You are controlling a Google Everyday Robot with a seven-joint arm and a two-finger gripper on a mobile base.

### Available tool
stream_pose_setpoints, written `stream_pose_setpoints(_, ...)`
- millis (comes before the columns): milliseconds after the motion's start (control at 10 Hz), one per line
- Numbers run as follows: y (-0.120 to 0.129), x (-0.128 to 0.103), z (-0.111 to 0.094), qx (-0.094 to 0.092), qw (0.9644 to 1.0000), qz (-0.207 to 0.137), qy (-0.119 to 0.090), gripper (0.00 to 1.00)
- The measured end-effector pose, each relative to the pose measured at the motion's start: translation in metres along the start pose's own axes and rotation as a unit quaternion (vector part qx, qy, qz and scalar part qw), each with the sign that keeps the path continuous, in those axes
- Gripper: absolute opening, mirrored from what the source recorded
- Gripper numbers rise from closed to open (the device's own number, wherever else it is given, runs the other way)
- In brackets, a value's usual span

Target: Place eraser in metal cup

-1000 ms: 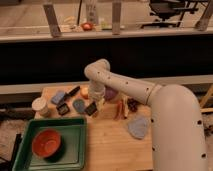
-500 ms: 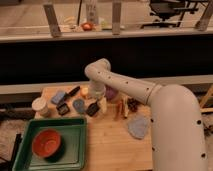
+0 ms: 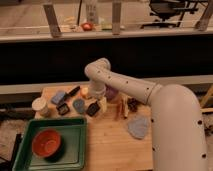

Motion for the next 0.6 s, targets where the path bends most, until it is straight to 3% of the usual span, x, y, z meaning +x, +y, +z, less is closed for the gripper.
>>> stream_pose_setpoints(600, -0.0003, 0.0028, -0.0071, 0.013, 0.9999, -0.002, 0.000, 0.80)
